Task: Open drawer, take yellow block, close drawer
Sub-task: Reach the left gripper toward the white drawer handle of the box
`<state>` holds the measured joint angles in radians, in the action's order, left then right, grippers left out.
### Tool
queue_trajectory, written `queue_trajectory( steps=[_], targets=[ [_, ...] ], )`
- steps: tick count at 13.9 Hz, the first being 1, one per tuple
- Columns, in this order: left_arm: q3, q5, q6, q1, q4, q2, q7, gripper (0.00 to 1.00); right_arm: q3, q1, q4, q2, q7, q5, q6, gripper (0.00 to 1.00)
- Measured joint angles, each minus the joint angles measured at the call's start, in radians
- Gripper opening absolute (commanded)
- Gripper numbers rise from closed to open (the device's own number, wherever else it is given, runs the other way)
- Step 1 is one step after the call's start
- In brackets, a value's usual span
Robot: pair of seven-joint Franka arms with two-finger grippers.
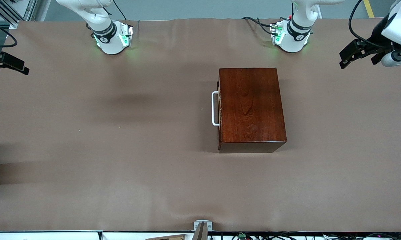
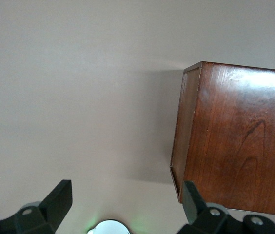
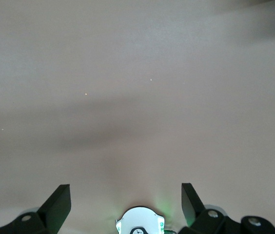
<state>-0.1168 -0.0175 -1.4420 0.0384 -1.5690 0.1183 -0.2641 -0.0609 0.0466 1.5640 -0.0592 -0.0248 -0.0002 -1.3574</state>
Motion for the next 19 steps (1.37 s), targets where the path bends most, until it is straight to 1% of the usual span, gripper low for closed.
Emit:
queue_trajectory(
  steps=[5,8,9,11,12,14,16,19],
  targets=[
    [0.001,0.0,0.0,0.0,0.003,0.0,0.0,1.0,0.0,0.0,0.0,0.0,0.0,0.0,0.0,1.0],
    [-0.001,0.0,0.0,0.002,0.027,-0.016,0.0,1.0,0.0,0.0,0.0,0.0,0.0,0.0,0.0,1.0],
    [-0.007,0.001,0.0,0.009,0.037,-0.031,0.003,1.0,0.0,0.0,0.0,0.0,0.0,0.0,0.0,1.0],
    [-0.048,0.001,-0.002,0.045,0.071,-0.084,0.003,1.0,-0.001,0.0,0.0,0.0,0.0,0.0,0.0,1.0],
    [-0.074,0.001,-0.006,0.075,0.097,-0.123,-0.015,1.0,-0.001,0.0,0.001,0.0,0.0,0.0,0.0,1.0],
    [-0.106,0.001,-0.027,0.162,0.155,-0.219,-0.119,1.0,0.0,0.0,0.001,0.0,0.0,0.0,0.0,1.0],
    [-0.111,-0.013,-0.081,0.281,0.195,-0.322,-0.235,1.0,0.0,0.0,0.001,0.0,0.0,0.0,-0.001,1.0],
    [-0.11,-0.11,-0.159,0.464,0.226,-0.464,-0.398,1.0,0.0,0.0,0.001,0.002,0.0,0.0,-0.003,1.0]
  ],
)
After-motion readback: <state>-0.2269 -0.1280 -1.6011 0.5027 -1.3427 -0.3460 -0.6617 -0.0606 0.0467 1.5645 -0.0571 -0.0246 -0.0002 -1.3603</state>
